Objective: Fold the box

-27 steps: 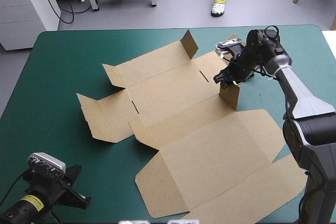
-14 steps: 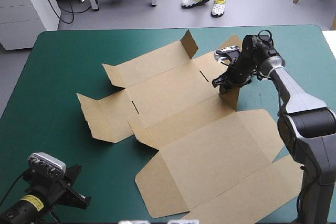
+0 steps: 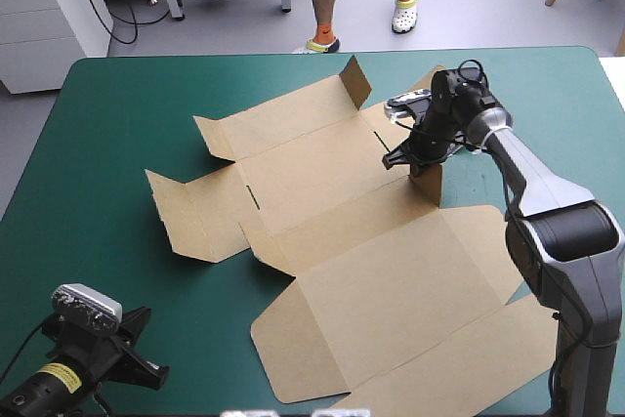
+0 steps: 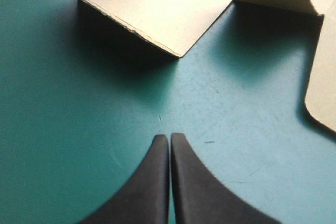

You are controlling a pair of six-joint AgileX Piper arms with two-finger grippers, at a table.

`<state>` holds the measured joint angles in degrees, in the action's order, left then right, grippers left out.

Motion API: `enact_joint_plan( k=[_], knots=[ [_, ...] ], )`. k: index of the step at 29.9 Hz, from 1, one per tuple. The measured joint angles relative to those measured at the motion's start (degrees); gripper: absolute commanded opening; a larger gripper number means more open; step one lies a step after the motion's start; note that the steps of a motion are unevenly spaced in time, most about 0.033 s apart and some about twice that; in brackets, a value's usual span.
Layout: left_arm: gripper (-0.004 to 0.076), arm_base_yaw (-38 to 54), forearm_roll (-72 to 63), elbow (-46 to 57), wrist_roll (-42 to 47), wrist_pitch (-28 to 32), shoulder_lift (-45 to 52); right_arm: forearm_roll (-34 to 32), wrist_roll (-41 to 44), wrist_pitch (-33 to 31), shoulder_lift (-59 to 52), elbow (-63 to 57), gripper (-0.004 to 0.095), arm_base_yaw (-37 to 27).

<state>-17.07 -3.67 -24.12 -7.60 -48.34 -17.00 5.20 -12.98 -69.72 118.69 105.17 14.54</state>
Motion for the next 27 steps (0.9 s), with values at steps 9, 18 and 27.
enact_joint_plan(
  k=[9, 18, 27],
  knots=[
    [-0.0010, 0.0, 1.5, 0.0, -0.1, 0.0, 0.0, -3.1, -2.2, 0.1, 0.0, 0.0, -0.0019, 1.8],
    [-0.0010, 0.0, 1.8, 0.0, -0.5, 0.0, 0.0, -3.1, -4.5, 0.1, 0.0, 0.0, -0.0019, 1.9],
    [-0.0010, 0.0, 1.9, -1.0, -0.5, 0.0, 0.0, -2.7, -7.8, 0.1, 0.0, 0.1, -0.0019, 1.9]
  ],
)
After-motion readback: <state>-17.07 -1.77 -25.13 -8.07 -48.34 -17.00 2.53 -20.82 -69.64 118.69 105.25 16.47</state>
